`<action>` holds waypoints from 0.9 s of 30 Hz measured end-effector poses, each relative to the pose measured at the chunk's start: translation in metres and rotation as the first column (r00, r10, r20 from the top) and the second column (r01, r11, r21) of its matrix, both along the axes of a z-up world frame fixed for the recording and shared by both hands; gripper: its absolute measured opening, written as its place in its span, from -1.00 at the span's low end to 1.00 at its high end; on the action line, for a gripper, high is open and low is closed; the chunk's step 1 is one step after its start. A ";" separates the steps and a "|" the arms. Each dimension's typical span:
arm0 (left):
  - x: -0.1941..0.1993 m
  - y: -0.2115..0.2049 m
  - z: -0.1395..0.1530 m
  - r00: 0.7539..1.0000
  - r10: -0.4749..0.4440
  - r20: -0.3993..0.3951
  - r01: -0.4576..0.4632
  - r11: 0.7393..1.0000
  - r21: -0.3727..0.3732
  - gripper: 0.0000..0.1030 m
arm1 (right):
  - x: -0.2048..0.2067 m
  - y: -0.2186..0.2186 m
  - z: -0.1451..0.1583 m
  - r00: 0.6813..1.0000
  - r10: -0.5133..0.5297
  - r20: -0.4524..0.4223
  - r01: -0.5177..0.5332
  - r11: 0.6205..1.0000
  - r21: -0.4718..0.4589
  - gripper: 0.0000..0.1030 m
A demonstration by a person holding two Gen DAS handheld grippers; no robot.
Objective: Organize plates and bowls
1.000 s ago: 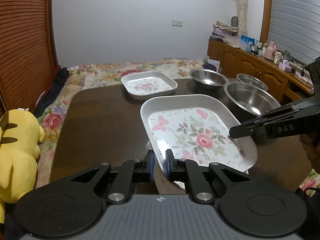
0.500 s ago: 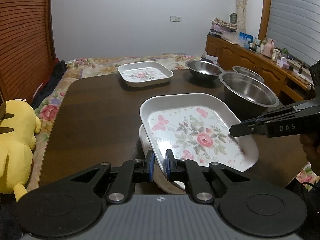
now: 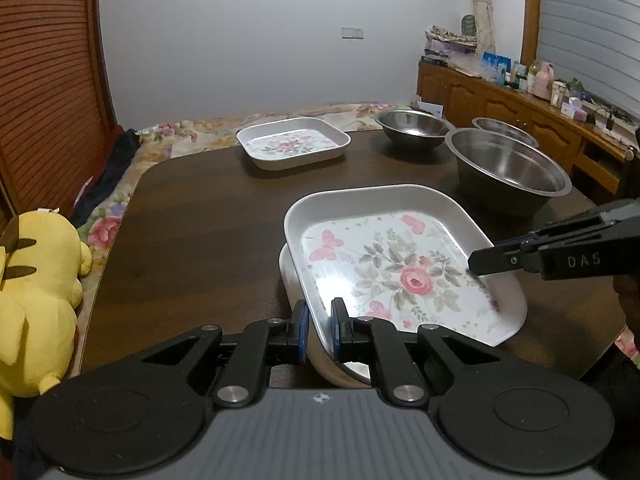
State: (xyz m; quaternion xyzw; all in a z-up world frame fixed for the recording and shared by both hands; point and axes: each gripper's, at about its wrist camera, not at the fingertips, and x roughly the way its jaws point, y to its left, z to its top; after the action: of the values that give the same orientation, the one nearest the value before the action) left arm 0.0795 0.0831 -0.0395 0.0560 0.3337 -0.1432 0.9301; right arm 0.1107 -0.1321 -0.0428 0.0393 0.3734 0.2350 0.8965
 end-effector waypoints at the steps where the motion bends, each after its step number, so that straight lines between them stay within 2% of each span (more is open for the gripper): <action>1: 0.001 0.001 -0.001 1.000 0.000 -0.004 0.000 1.000 -0.001 -0.74 | -0.001 0.000 -0.001 1.000 -0.005 0.006 0.005 1.000 0.002 -0.78; 10: 0.001 -0.004 -0.009 1.000 0.001 -0.003 -0.001 1.000 0.020 -0.74 | -0.010 0.007 -0.005 0.996 -0.044 0.082 0.047 0.998 -0.030 -0.78; 21: 0.002 0.001 -0.016 1.000 0.019 -0.016 -0.019 1.000 0.004 -0.74 | -0.012 0.002 -0.013 0.994 -0.068 0.087 0.068 0.998 0.006 -0.76; 27: -0.004 0.002 -0.007 1.000 0.021 0.021 -0.021 1.000 0.004 -0.74 | -0.014 -0.001 -0.013 0.993 -0.086 0.083 0.084 0.996 0.031 -0.76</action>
State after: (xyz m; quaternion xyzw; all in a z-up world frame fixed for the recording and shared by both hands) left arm 0.0751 0.0850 -0.0465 0.0562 0.3250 -0.1320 0.9348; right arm 0.0963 -0.1326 -0.0556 0.0575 0.3300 0.2033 0.9201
